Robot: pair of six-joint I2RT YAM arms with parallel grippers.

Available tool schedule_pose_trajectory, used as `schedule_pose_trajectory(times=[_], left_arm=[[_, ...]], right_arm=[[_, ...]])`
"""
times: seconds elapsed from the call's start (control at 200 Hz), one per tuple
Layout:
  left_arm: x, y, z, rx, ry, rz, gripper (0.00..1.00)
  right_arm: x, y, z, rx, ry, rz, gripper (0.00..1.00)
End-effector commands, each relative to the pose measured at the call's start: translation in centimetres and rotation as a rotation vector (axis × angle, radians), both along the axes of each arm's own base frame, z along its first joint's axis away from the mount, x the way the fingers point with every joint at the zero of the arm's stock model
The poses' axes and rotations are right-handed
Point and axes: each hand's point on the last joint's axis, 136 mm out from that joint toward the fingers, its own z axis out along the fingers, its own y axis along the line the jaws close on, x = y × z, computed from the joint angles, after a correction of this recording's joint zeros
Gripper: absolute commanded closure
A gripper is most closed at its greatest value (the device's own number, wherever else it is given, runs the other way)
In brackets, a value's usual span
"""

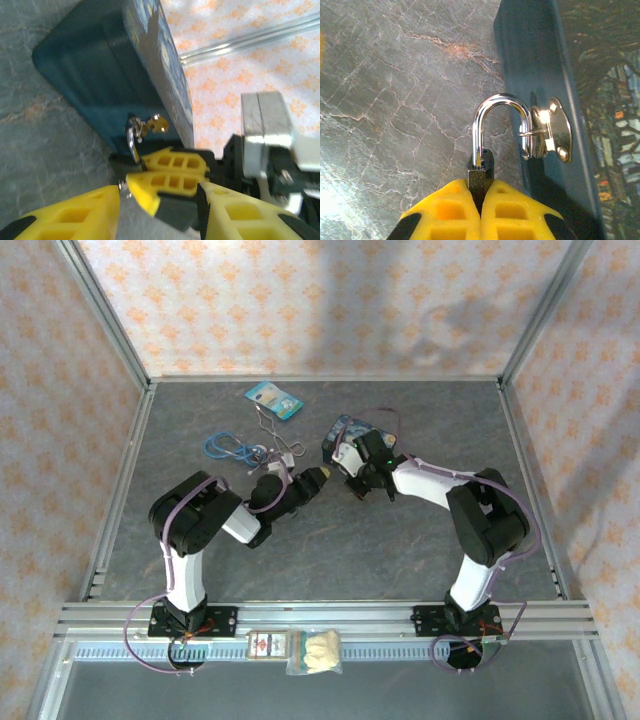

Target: Unlock the padlock with the key

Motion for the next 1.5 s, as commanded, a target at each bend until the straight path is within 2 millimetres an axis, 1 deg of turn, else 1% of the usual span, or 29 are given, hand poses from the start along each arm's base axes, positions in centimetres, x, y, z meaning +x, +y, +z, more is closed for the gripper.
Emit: schedule_pose_trajectory(times=[0.0,0.045,0.23,0.385,0.49,0.596,0.751,0.846,0.951,0.971,1.026,1.051,1.101,1.161,1.201,1.266,1.386,1.426,1.461,1.496], left_arm=[[2.2,-0.1,1.5,-0.012,-0.094,0.07,0.57],[2.7,-0.3,1.5,-0.016,-0.102,0.078,0.57],[4.0,-1.4,-0.1,-0.016,-0.07,0.076,0.57],[4.1,-2.7,-0.9,-0.016,-0.054,0.058,0.57],[4.2,-3.6,-1.3,-0.013,-0.045,0.041,0.6],[4.2,-3.9,-1.6,-0.015,-0.037,0.036,0.67],[4.3,-3.7,-2.0,-0.009,-0.034,0.052,0.9],[4.4,-3.6,-2.1,-0.005,-0.032,0.059,1.0],[4.6,-3.7,-2.2,-0.009,-0.033,0.061,1.0],[4.6,-3.7,-2.2,-0.009,-0.033,0.061,1.0],[4.6,-3.6,-2.2,-0.01,-0.031,0.064,1.0],[4.7,-3.6,-2.1,-0.012,-0.035,0.067,1.0],[4.7,-3.5,-2.1,-0.012,-0.033,0.073,1.0],[4.7,-3.3,-2.0,-0.009,-0.032,0.08,1.0],[4.7,-3.2,-1.9,-0.011,-0.034,0.088,1.0],[4.7,-3.0,-1.8,-0.012,-0.037,0.097,1.0],[4.8,-2.9,-1.6,-0.015,-0.04,0.104,1.0],[4.7,-2.9,-1.6,-0.014,-0.039,0.104,1.0],[4.7,-2.9,-1.6,-0.015,-0.04,0.104,1.0],[4.6,-2.8,-1.7,-0.013,-0.038,0.106,1.0]], right_arm=[[-0.4,0.3,-0.7,0.022,0.028,0.027,1.0],[-0.5,0.6,-0.5,0.04,0.032,0.035,1.0],[-0.6,1.2,0.2,0.096,0.04,0.052,1.0],[-0.7,1.6,0.3,0.119,0.048,0.057,1.0],[-0.8,1.7,0.4,0.134,0.054,0.056,1.0],[-0.9,1.9,0.7,0.149,0.051,0.06,1.0],[-0.9,2.0,1.0,0.163,0.051,0.057,1.0],[-1.0,2.0,1.1,0.172,0.051,0.049,1.0],[-1.1,1.9,1.5,0.196,0.045,0.023,1.0],[-1.1,1.9,1.6,0.203,0.043,0.014,0.97],[-1.1,1.8,2.1,0.224,0.044,-0.019,0.81],[-1.1,1.8,2.5,0.236,0.047,-0.035,0.76],[-1.3,1.8,3.6,0.268,0.053,-0.065,0.61],[-1.6,1.7,5.0,0.309,0.062,-0.1,0.51],[-1.8,1.6,6.0,0.339,0.06,-0.133,0.49],[-1.7,1.1,7.8,0.39,0.045,-0.211,0.49],[-1.6,0.2,10.4,0.502,0.041,-0.35,0.47],[-1.3,-0.3,10.8,0.532,0.035,-0.412,0.45],[-0.7,-1.2,11.1,0.544,0.013,-0.491,0.44],[0.1,-2.5,11.1,0.549,-0.02,-0.601,0.4]])
